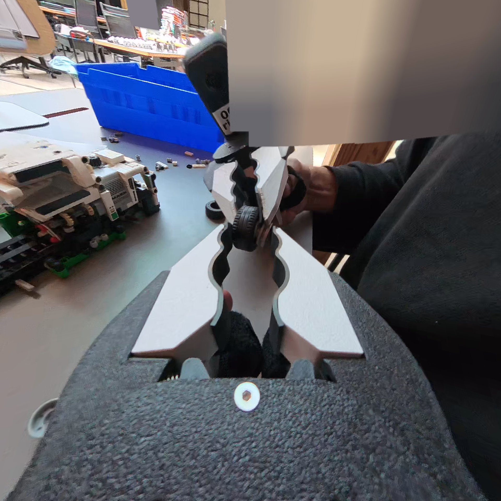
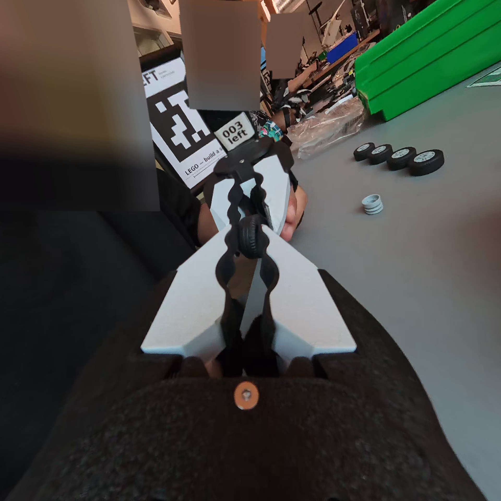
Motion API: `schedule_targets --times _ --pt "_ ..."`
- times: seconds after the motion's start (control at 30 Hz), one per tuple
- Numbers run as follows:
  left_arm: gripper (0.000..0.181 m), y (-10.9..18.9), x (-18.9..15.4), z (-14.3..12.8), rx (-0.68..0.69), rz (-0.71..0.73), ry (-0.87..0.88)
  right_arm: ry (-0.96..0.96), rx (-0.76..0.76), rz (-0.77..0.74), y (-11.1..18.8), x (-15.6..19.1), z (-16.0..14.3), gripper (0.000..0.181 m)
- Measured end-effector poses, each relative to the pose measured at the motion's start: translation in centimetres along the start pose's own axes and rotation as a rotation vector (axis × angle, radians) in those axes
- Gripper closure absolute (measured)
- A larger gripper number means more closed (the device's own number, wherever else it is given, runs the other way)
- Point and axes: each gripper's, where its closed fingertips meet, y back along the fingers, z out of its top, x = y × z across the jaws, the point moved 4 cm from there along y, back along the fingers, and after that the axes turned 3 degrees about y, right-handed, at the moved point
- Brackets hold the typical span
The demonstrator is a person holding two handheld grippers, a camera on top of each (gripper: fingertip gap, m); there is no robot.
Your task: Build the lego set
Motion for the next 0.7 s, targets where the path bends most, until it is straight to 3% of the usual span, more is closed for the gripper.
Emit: schedule_targets --times 0.07,0.2,0.33,0.43,0.57,0.7 --pt "0.157 0.0 0.1 0.1 -0.007 -0.004 0.065 0.001 -0.022 -0.015 0.1 0.0 0.1 0.169" --pt "0.157 -0.2 0.5 -0.3 0.033 0.041 0.086 0.177 0.026 -0.182 0.1 -0.3 0.0 0.169" --pt "0.157 -0.3 0.8 -0.7 0.070 0.072 0.076 0.470 0.133 -0.366 -0.1 -0.2 -0.2 0.168" --pt "0.157 -0.5 0.7 -1.1 0.102 0.082 0.062 0.605 0.225 -0.425 -0.1 0.0 -0.3 0.167" --pt "0.157 -0.6 0.5 -1.8 0.172 0.118 -0.058 0.452 0.270 -0.343 -0.1 -0.3 -0.8 0.166" --pt "0.158 -1.2 0.2 -2.9 0.251 0.155 -0.167 0.384 0.473 -0.252 0.5 -0.5 -1.6 0.164"
